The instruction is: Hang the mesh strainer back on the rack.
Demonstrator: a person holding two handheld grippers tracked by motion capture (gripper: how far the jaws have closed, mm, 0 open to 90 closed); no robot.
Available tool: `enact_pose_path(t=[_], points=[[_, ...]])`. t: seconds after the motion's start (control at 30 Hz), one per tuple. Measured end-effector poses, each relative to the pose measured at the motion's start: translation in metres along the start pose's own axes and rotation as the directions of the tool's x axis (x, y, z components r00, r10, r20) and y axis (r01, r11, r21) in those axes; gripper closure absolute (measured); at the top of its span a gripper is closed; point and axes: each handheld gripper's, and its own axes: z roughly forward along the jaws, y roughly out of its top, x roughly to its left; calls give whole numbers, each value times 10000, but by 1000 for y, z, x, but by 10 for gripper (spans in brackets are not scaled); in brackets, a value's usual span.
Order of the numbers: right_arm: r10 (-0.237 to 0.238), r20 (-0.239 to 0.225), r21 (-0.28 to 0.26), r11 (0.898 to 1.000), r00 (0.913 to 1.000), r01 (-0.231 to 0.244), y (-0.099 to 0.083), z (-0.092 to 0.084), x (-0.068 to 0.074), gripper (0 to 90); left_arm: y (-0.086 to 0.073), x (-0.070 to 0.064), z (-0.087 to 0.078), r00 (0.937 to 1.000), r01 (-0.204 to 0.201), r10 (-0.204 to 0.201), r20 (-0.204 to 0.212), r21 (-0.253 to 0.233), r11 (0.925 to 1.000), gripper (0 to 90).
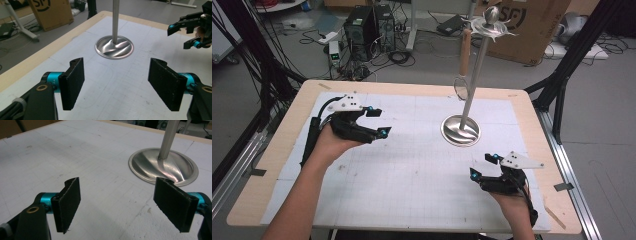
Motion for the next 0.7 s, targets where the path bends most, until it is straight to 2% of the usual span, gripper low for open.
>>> enact_pose_path(t=[0.23, 0.43, 0.57, 0.7], points=[[-14, -11, 81, 10000, 10000, 14, -1, 1, 1, 208, -22, -1, -14, 9997, 204, -205, -105, -64, 9998, 278], [-7, -2, 125, 9999, 10000, 7, -1, 2, 1, 208, -33, -4, -23, 9992, 362, -364, -190, -150, 9992, 262], [42, 6, 162, 9999, 10000, -42, -1, 1, 1, 208, -40, -7, -25, 9986, 376, -375, -381, 4, 9993, 253], [48, 36, 101, 9999, 10000, -49, -1, 0, 1, 209, -50, -11, -28, 9984, 418, -420, -365, -59, 9991, 246]])
